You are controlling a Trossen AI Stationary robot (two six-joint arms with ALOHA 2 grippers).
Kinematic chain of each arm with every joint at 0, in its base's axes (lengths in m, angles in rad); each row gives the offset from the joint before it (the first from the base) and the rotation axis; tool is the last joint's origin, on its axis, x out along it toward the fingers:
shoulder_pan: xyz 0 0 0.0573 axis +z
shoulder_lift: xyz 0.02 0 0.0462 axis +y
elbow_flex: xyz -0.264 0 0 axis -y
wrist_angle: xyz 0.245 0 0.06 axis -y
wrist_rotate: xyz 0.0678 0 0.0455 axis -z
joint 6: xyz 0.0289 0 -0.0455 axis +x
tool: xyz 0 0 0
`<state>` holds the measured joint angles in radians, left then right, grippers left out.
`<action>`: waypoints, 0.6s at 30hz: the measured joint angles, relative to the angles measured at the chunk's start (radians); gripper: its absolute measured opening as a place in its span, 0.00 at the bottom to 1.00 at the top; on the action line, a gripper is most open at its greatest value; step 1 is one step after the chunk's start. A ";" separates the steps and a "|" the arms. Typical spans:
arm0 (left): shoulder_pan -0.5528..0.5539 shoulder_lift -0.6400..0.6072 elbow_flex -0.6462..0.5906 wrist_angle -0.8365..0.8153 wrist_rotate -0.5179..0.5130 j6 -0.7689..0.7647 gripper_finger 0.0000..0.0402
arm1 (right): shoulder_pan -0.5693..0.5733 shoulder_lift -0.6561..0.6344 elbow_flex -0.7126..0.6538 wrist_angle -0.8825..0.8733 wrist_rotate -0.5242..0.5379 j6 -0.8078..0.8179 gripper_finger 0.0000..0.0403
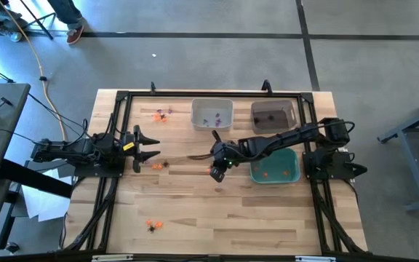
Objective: Sort Halloween decoration
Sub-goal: Put the black spider toy into the black bin
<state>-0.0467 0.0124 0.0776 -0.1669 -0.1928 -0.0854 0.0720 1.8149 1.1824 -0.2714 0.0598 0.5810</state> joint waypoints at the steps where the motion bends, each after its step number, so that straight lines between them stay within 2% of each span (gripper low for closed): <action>1: 0.000 0.000 0.000 0.000 0.000 0.000 0.46 | -0.004 0.000 0.000 0.000 0.004 -0.004 0.25; 18: 0.000 0.000 0.000 0.000 0.000 0.000 0.46 | -0.033 0.061 0.000 -0.038 0.022 -0.017 0.25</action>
<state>-0.0467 0.0127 0.0776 -0.1669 -0.1928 -0.0853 0.0387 1.8763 1.1828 -0.3094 0.0822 0.5642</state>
